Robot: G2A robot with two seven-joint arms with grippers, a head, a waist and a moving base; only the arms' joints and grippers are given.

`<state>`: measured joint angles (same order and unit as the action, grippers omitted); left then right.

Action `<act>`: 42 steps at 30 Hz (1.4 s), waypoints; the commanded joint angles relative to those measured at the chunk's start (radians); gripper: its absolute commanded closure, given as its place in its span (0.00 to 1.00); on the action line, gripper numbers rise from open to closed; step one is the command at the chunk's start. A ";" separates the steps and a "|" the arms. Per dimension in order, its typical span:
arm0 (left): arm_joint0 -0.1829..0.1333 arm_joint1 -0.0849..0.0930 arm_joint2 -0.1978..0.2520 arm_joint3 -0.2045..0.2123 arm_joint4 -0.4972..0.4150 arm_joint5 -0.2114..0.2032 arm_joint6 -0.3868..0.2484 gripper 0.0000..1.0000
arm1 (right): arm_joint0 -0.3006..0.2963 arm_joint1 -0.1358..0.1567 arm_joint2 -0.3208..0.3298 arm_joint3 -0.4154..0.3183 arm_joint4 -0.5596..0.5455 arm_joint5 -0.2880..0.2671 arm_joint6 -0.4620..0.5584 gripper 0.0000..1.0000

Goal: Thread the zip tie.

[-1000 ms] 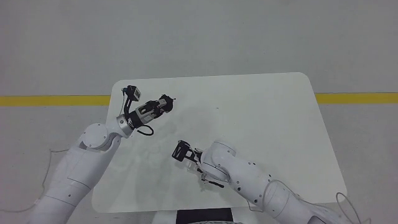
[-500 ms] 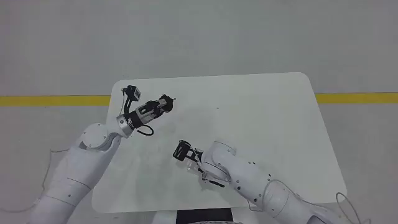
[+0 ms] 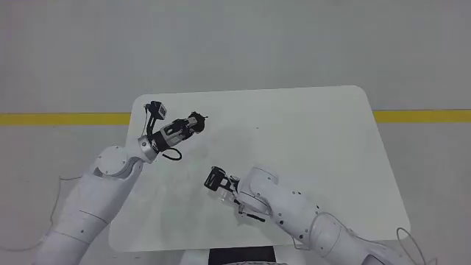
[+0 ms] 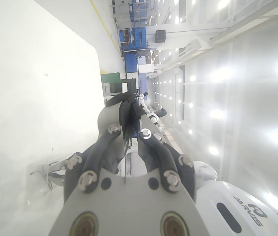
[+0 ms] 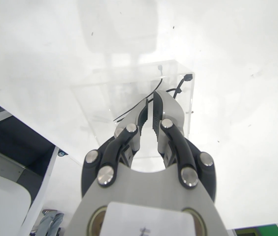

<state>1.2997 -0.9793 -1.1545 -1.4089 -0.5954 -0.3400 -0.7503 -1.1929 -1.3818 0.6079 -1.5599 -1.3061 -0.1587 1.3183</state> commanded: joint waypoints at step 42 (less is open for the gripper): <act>0.000 0.000 0.000 0.000 0.000 0.000 0.000 1.00 | -0.023 -0.006 0.004 -0.028 -0.026 -0.008 0.017 0.87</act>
<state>1.2997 -0.9793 -1.1545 -1.4089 -0.5954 -0.3400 -0.7503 -1.2163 -1.3875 0.6118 -1.5893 -1.3345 -0.1648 1.3366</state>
